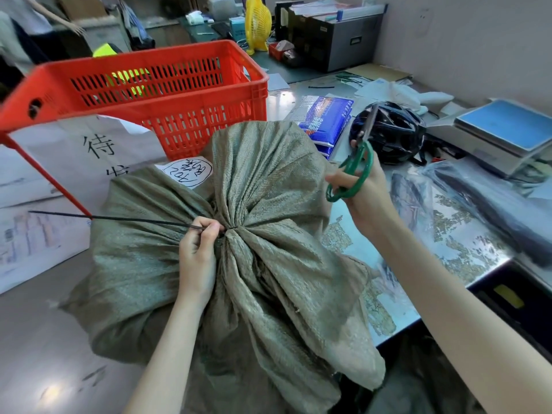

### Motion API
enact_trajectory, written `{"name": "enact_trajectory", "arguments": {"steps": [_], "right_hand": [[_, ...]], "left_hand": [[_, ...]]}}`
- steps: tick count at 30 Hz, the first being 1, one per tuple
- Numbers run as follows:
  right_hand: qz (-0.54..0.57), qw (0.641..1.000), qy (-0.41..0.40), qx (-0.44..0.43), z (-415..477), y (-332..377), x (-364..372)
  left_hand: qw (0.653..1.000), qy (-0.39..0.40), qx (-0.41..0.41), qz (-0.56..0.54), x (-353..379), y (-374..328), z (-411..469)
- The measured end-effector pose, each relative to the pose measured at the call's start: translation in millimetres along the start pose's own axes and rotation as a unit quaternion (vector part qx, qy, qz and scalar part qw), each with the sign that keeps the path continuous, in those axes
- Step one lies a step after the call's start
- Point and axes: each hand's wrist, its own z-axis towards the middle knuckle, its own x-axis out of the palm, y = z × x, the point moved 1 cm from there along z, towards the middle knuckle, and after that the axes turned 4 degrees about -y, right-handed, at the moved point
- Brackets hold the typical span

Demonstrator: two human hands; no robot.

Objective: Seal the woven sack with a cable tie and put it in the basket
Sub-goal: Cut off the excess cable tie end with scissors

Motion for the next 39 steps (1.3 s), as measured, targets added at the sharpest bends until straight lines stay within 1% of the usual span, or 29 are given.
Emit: {"name": "enact_trajectory", "arguments": {"steps": [2,5,8,13,17,19,21,22,25,27,30,35,39], "right_hand": [[0.011,0.999,0.052,-0.002,-19,11,15],[0.034,0.993,0.115,0.020,-44,19,33],[0.058,0.984,0.160,0.058,-65,17,49],[0.048,0.968,0.218,0.118,-92,7,66],[0.072,0.950,0.253,0.167,-111,-4,76],[0.084,0.940,0.275,0.182,-120,-11,79],[0.091,0.932,0.291,0.198,-128,-17,80],[0.089,0.929,0.296,0.204,-132,-19,80],[0.075,0.924,0.305,0.218,-143,-24,79],[0.056,0.926,0.302,0.218,-148,-29,77],[0.039,0.925,0.306,0.223,-155,-33,74],[0.031,0.913,0.316,0.255,-166,-38,67],[0.029,0.897,0.341,0.279,-171,-49,63]], "left_hand": [[1.000,-0.016,-0.003,-0.006,0,-1,-1],[1.000,-0.023,-0.002,-0.004,1,-2,0],[0.999,-0.032,-0.006,-0.004,-1,-3,1],[0.997,-0.077,-0.012,-0.019,-4,-3,2],[0.988,-0.134,-0.034,-0.064,-5,-9,2],[0.980,-0.151,-0.052,-0.118,-10,-12,2],[0.972,-0.154,-0.059,-0.165,-19,-15,3],[0.973,-0.151,-0.056,-0.166,-24,-16,3],[0.985,-0.125,-0.034,-0.114,-35,-20,-3],[0.988,-0.115,-0.026,-0.102,-41,-23,-7],[0.986,-0.126,-0.030,-0.103,-49,-28,-13],[0.970,-0.169,-0.064,-0.160,-53,-35,-24],[0.950,-0.182,-0.083,-0.240,-56,-44,-28]]}}
